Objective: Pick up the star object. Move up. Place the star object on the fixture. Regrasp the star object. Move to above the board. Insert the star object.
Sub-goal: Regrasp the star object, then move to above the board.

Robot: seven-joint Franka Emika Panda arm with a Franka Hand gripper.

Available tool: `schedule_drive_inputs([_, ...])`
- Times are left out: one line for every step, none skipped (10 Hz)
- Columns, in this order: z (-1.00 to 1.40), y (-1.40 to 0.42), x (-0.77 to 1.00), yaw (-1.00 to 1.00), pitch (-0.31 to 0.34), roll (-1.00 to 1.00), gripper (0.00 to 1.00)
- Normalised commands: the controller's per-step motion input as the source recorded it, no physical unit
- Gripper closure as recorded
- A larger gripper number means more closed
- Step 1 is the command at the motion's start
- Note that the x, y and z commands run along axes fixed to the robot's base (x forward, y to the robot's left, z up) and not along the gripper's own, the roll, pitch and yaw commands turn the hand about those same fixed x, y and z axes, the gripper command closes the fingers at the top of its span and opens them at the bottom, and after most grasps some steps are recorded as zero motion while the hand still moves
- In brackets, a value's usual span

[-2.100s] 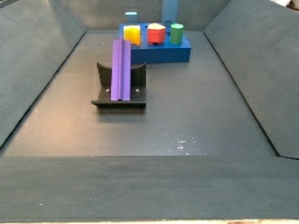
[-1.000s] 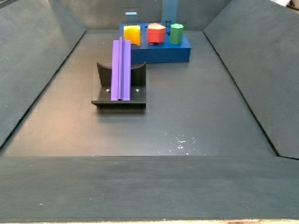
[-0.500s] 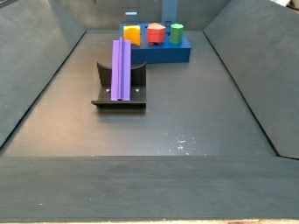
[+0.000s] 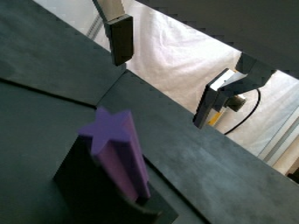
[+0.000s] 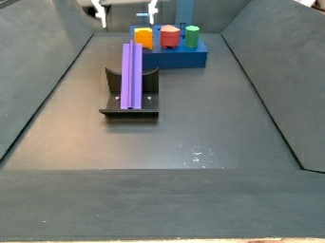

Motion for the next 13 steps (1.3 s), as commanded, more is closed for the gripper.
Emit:
schedule_drive_inputs([-1.0, 0.02, 0.08, -0.02, -0.077, 0.07, 0.0])
schedule_drive_inputs([-0.98, 0.01, 0.08, -0.02, -0.062, 0.08, 0.0])
schedule_drive_inputs([-0.85, 0.01, 0.08, -0.03, -0.05, 0.07, 0.0])
schedule_drive_inputs([-0.67, 0.01, 0.07, -0.02, -0.027, 0.07, 0.0])
schedule_drive_inputs([-0.58, 0.0, 0.07, -0.02, -0.019, 0.07, 0.0])
schedule_drive_inputs([-0.41, 0.0, 0.07, -0.01, -0.002, 0.07, 0.0])
schedule_drive_inputs([-0.29, 0.0, 0.07, 0.0, 0.003, 0.07, 0.0])
schedule_drive_inputs([-0.17, 0.0, 0.07, 0.01, 0.011, 0.08, 0.0])
schedule_drive_inputs([0.0, 0.0, 0.0, 0.0, 0.0, 0.0, 1.0])
schedule_drive_inputs([1.0, -0.01, 0.01, -0.02, 0.257, 0.15, 1.0])
schedule_drive_inputs([1.0, -0.01, 0.01, -0.02, 0.254, 0.14, 1.0])
schedule_drive_inputs([1.0, -0.01, 0.01, 0.05, 0.241, 0.09, 1.0])
schedule_drive_inputs([1.0, -0.01, 0.02, 0.1, 0.231, 0.05, 1.0])
